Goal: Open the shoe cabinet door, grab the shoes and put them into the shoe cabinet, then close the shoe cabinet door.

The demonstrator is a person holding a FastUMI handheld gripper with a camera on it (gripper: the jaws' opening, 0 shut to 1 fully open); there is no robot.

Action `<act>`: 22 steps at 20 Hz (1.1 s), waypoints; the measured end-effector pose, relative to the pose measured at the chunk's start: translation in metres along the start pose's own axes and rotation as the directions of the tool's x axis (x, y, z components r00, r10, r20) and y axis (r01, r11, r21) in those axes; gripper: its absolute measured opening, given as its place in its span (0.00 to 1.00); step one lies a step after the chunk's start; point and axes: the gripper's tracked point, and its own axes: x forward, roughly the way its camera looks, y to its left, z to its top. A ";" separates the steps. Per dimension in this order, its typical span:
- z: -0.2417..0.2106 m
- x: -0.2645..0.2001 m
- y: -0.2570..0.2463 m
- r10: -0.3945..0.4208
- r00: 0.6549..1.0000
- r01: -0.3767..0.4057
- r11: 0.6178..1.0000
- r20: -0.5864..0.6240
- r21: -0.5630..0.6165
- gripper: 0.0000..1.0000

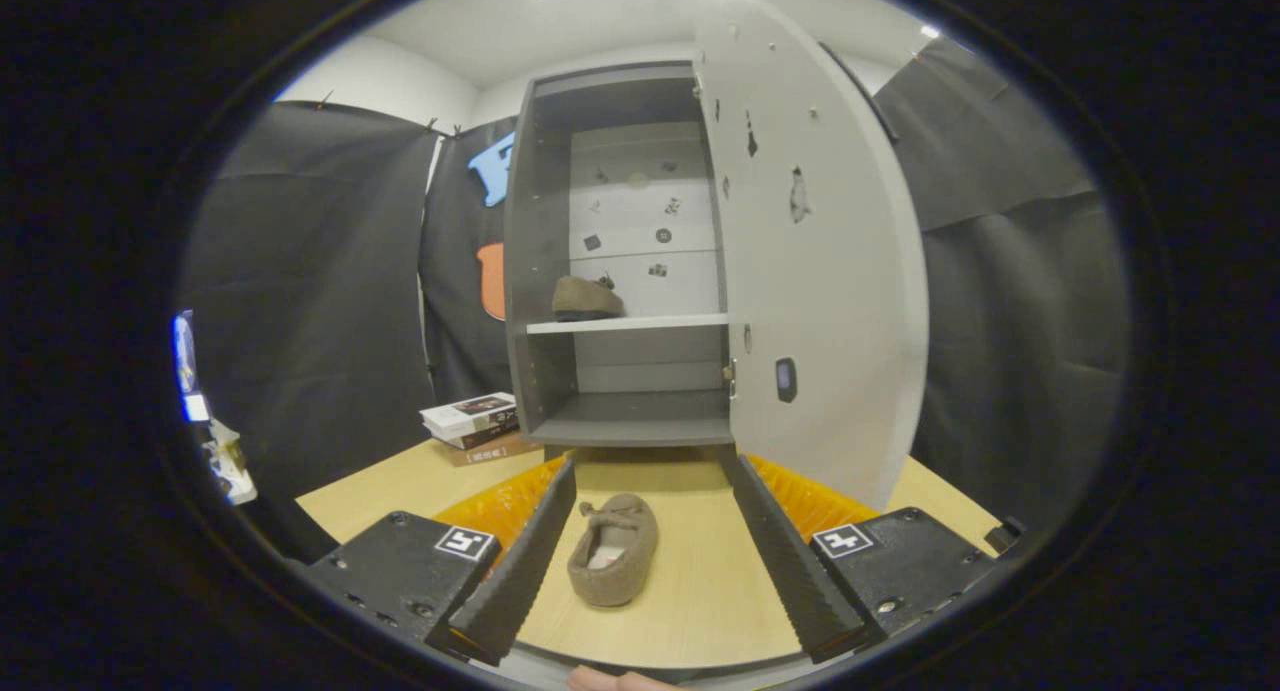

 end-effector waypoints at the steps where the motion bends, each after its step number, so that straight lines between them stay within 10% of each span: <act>1: -0.004 0.008 0.005 0.001 1.000 -0.001 1.000 -0.003 -0.009 1.00; 16: -0.124 0.098 0.055 -0.004 0.959 0.005 1.000 -0.284 0.006 1.00; 22: -0.157 0.137 0.047 -0.086 0.934 0.111 0.992 -0.346 0.055 0.63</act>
